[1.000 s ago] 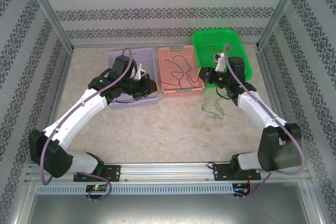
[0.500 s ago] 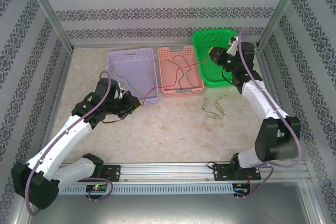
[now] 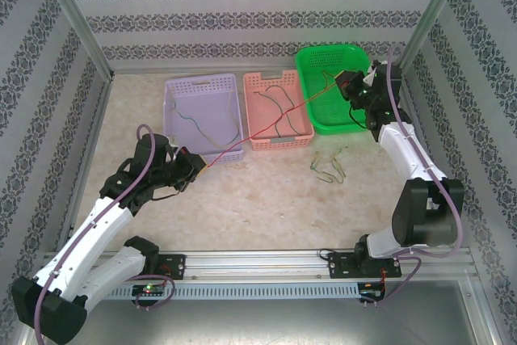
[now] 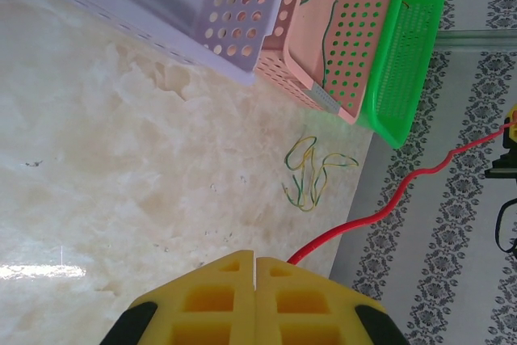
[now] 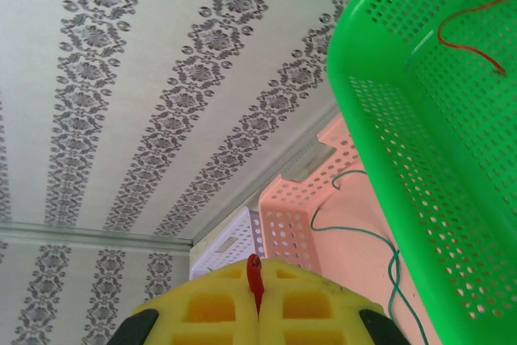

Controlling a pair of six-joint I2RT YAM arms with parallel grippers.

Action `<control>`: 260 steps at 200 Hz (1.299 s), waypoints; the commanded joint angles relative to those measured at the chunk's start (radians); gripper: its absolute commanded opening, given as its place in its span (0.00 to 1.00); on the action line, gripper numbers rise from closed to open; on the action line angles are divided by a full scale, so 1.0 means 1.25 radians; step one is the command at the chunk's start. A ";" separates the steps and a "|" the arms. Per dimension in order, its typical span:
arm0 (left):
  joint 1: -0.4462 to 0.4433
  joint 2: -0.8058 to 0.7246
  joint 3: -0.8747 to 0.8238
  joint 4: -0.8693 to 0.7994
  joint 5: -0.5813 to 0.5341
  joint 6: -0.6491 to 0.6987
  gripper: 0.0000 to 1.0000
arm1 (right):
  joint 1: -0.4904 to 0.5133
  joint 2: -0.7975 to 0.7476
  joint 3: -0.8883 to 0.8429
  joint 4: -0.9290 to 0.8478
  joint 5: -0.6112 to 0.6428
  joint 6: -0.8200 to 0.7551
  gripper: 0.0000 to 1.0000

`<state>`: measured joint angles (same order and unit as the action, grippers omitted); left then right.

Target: Untangle the cables

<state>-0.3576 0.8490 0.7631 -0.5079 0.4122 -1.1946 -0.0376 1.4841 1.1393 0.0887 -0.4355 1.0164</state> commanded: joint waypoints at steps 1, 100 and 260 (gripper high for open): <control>0.020 -0.008 -0.011 -0.099 -0.055 -0.006 0.00 | -0.047 0.004 0.022 0.035 0.096 0.050 0.00; 0.020 0.090 0.130 -0.140 -0.016 0.156 0.00 | -0.058 0.019 0.077 -0.079 0.107 0.092 0.00; -0.156 0.287 0.363 0.180 0.031 0.033 0.00 | -0.064 0.029 0.341 -0.384 -0.033 -0.113 0.01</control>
<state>-0.5293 1.1942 1.1831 -0.4156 0.5308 -1.0431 -0.1036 1.5539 1.5871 -0.2924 -0.4866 0.9047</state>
